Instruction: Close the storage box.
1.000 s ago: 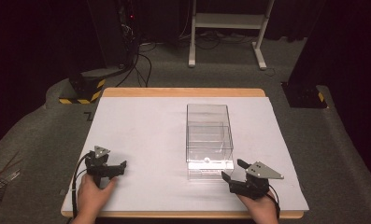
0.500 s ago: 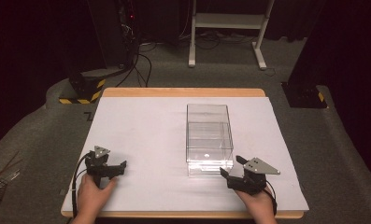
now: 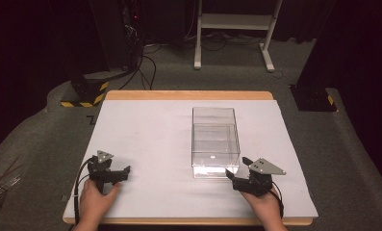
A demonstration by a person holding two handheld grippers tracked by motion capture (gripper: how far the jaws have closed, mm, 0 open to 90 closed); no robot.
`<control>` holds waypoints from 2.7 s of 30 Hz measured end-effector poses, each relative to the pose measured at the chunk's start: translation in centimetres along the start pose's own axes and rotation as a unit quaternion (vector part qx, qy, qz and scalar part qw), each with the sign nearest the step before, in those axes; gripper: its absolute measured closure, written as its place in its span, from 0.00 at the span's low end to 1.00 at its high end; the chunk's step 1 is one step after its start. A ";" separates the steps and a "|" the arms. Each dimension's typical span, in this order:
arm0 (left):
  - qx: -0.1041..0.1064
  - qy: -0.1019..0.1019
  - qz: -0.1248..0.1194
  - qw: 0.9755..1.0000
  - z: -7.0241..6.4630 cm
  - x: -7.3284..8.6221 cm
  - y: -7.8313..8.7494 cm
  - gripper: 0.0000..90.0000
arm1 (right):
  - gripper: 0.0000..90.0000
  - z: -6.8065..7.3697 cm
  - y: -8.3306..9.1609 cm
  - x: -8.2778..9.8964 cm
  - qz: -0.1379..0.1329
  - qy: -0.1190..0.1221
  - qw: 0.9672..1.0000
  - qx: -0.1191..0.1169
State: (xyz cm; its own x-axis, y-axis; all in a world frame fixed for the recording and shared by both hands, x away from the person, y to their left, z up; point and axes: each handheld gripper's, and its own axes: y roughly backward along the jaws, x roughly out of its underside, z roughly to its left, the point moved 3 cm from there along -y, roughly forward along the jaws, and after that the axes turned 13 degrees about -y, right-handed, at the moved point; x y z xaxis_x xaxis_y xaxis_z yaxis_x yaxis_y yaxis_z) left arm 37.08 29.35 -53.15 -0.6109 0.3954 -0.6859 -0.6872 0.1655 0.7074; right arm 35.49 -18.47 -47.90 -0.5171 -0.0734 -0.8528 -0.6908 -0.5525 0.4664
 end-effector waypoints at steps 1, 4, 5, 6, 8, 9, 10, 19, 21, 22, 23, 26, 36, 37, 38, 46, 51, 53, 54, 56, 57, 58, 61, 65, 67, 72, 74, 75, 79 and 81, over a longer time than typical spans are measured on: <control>0.000 0.000 0.000 1.000 0.0 0.0 0.0 0.01 | 0.23 0.0 0.0 0.0 0.000 0.000 1.000 0.000; 0.000 0.000 0.000 1.000 0.0 0.0 0.0 0.01 | 0.23 -0.1 -0.2 -0.1 0.001 -0.002 1.000 0.003; 0.000 0.000 0.000 1.000 0.0 0.0 0.0 0.01 | 0.23 -0.2 -0.3 -0.1 0.000 -0.003 1.000 0.001; 0.000 0.000 0.000 1.000 0.0 0.0 0.0 0.01 | 0.23 -0.2 -0.5 -0.2 0.001 -0.004 1.000 0.004; 0.000 0.000 0.000 1.000 0.0 0.0 0.0 0.01 | 0.23 -0.3 -0.6 -0.2 0.001 -0.004 1.000 0.004; 0.000 0.000 0.000 1.000 0.0 0.0 0.0 0.01 | 0.22 -0.3 -0.7 -0.2 0.002 -0.004 1.000 0.005; 0.000 0.000 0.000 1.000 0.0 0.0 0.0 0.01 | 0.22 -0.4 -0.8 -0.2 0.003 -0.004 1.000 0.004; 0.000 0.000 0.000 1.000 0.0 0.0 0.0 0.01 | 0.22 -0.7 -1.4 -0.6 0.005 -0.010 1.000 0.010; 0.000 0.000 0.000 1.000 0.0 0.0 0.0 0.01 | 0.22 -0.8 -1.6 -0.7 0.003 -0.010 1.000 0.014; 0.000 0.000 0.000 1.000 0.0 0.0 0.0 0.01 | 0.22 -0.8 -1.7 -0.7 0.003 -0.010 1.000 0.014; 0.000 0.000 0.000 1.000 0.0 0.0 0.0 0.01 | 0.22 -0.9 -1.9 -0.7 0.005 -0.010 1.000 0.015; 0.000 0.000 0.000 1.000 0.0 0.0 0.0 0.01 | 0.22 -1.1 -2.2 -0.9 0.004 -0.013 1.000 0.018; 0.000 0.000 0.000 1.000 0.0 0.0 0.0 0.01 | 0.22 -1.7 -3.3 -1.7 0.002 -0.021 0.999 0.027; 0.000 0.000 0.000 1.000 0.0 0.0 0.0 0.01 | 0.22 -1.7 -3.4 -1.7 0.001 -0.021 0.999 0.028; 0.000 0.000 0.000 1.000 0.0 0.0 0.0 0.01 | 0.22 -1.8 -3.5 -1.7 0.002 -0.023 0.999 0.030; 0.000 0.000 0.000 1.000 0.0 0.0 0.0 0.01 | 0.22 -2.1 -4.3 -1.9 -0.003 -0.027 0.999 0.038; 0.000 0.000 0.000 1.000 0.0 0.0 0.0 0.01 | 0.22 -2.2 -4.6 -2.1 -0.003 -0.032 0.999 0.041; 0.000 0.000 0.000 1.000 0.0 0.0 0.0 0.01 | 0.22 -2.2 -4.7 -2.1 -0.003 -0.035 0.998 0.042; 0.000 0.000 0.000 1.000 0.0 0.0 0.0 0.01 | 0.22 -2.3 -4.7 -2.2 -0.004 -0.033 0.999 0.042; 0.000 0.000 0.000 1.000 0.0 0.0 0.0 0.01 | 0.22 -2.3 -4.8 -2.2 -0.004 -0.034 0.998 0.043; 0.000 0.000 0.000 1.000 0.0 0.0 0.0 0.01 | 0.22 -2.4 -4.8 -2.2 -0.004 -0.035 0.998 0.044; 0.000 0.000 0.000 1.000 0.0 0.0 0.0 0.01 | 0.22 -2.4 -4.9 -2.2 -0.005 -0.036 0.998 0.044; 0.000 0.000 0.000 1.000 0.0 0.0 0.0 0.01 | 0.22 -2.6 -5.0 -2.2 -0.004 -0.040 0.998 0.042; 0.000 0.000 0.000 1.000 0.0 0.0 0.0 0.01 | 0.22 -2.5 -4.9 -2.2 -0.003 -0.041 0.998 0.043; 0.000 0.000 0.000 1.000 0.0 0.0 0.0 0.01 | 0.24 -2.5 -4.9 -2.2 -0.002 -0.042 0.998 0.043; 0.000 0.000 0.000 1.000 0.0 0.0 0.0 0.01 | 0.24 -2.5 -4.3 -2.3 0.000 -0.045 0.998 0.036; 0.000 0.000 0.000 1.000 0.0 0.0 0.0 0.01 | 0.24 -2.3 -4.1 -2.2 0.001 -0.043 0.998 0.036; 0.000 0.000 0.000 1.000 0.0 0.0 0.0 0.01 | 0.24 -2.3 -3.9 -2.2 0.002 -0.042 0.999 0.034; 0.000 0.000 0.000 1.000 0.0 0.0 0.0 0.01 | 0.24 -2.0 -3.4 -2.0 0.000 -0.039 0.999 0.031; 0.000 0.000 0.000 1.000 0.0 0.0 0.0 0.01 | 0.24 -1.9 -3.1 -1.9 0.000 -0.038 0.999 0.029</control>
State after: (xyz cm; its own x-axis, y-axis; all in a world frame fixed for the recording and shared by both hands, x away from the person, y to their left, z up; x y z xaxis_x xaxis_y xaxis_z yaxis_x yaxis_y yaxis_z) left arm 37.09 29.36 -53.15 -0.6108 0.3948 -0.6863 -0.6874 0.1657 0.7071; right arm 39.59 -18.17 -48.14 -0.5526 -0.0097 -0.8334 -0.7172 -0.5038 0.4815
